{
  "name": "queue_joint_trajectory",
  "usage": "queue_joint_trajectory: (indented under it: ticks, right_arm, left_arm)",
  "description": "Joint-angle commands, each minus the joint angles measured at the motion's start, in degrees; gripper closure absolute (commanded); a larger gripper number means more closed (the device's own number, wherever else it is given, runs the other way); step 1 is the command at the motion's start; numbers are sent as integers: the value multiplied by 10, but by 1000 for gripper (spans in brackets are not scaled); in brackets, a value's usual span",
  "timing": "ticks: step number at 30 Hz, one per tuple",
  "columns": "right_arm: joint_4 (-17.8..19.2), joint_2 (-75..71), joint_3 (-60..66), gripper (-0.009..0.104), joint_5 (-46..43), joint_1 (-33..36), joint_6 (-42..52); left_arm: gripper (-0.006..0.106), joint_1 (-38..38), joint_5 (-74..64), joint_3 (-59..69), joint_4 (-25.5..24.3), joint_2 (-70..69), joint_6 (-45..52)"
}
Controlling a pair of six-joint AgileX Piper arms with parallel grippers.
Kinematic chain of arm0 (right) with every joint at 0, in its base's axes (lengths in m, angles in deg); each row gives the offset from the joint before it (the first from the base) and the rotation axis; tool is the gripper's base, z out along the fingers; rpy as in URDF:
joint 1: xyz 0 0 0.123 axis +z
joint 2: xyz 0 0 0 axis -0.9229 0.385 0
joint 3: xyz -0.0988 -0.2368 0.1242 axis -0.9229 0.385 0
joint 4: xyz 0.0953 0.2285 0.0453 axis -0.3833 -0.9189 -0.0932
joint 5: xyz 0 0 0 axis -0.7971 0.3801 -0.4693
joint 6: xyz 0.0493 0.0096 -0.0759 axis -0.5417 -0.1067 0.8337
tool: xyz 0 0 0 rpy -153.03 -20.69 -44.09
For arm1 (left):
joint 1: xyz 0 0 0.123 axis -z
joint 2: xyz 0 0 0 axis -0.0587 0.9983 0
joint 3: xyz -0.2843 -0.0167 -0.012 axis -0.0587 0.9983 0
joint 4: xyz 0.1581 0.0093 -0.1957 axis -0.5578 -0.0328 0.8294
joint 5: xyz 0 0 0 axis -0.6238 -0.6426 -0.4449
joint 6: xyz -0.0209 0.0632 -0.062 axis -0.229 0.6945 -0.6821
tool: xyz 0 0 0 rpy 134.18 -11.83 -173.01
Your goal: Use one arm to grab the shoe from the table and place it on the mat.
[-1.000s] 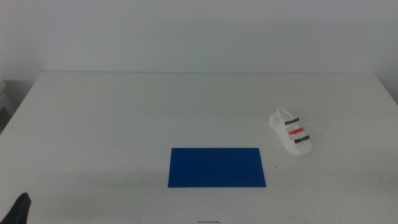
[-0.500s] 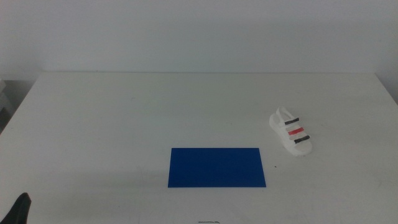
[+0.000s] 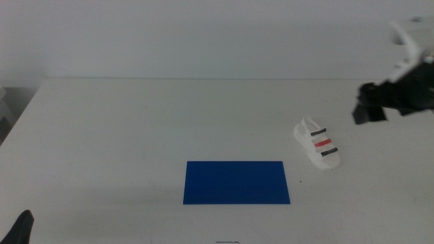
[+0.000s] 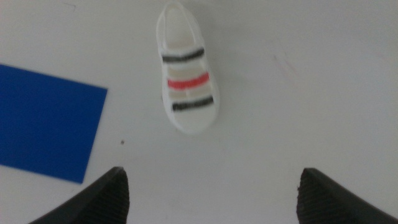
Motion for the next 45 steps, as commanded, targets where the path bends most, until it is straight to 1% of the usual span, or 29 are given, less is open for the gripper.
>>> queue_joint_trajectory:
  ticks: [1,5,7,12,18,26,30,31,33,34,35,37,38,39,41,43,45]
  right_arm:
    - [-3,38,-62,3,-5,1,41]
    - [-30,123,-128,3,0,1,99]
    - [-36,155,-149,3,0,2,116]
    - [-35,220,-179,3,-6,11,130]
    - [-36,271,-183,3,-38,18,130]
    - [-5,314,-183,3,-79,18,127]
    - [-5,325,-183,6,-98,18,118]
    - [-6,328,-183,9,-100,18,118]
    - [-6,332,-183,19,-100,18,118]
    - [-5,332,-183,28,-99,18,118]
    - [-5,332,-183,41,-97,18,118]
    - [-5,329,-183,70,-87,18,116]
    - [-5,325,-183,87,-78,18,107]
    - [-4,317,-182,97,-71,19,93]
    - [6,299,-182,96,-51,23,57]
    - [20,276,-182,96,-22,34,-16]
    - [43,257,-182,96,6,47,-88]
  left_arm:
    - [7,0,47,-2,5,-9,-8]
    - [7,0,47,-2,5,-9,-8]
    - [7,0,47,-2,5,-9,-8]
    - [7,0,47,-2,5,-9,-8]
    - [7,0,47,-2,5,-9,-8]
    - [7,0,47,-2,5,-9,-8]
    - [7,0,47,-2,5,-9,-8]
    - [7,0,47,-2,5,-9,-8]
    - [7,0,47,-2,5,-9,-8]
    - [7,0,47,-2,5,-9,-8]
    - [7,0,47,-2,5,-9,-8]
    - [7,0,47,-2,5,-9,-8]
    - [7,0,47,-2,5,-9,-8]
    - [7,0,47,-2,5,-9,-8]
    - [7,0,47,-2,5,-9,-8]
    - [7,0,47,-2,5,-9,-8]
    - [7,0,47,-2,5,-9,-8]
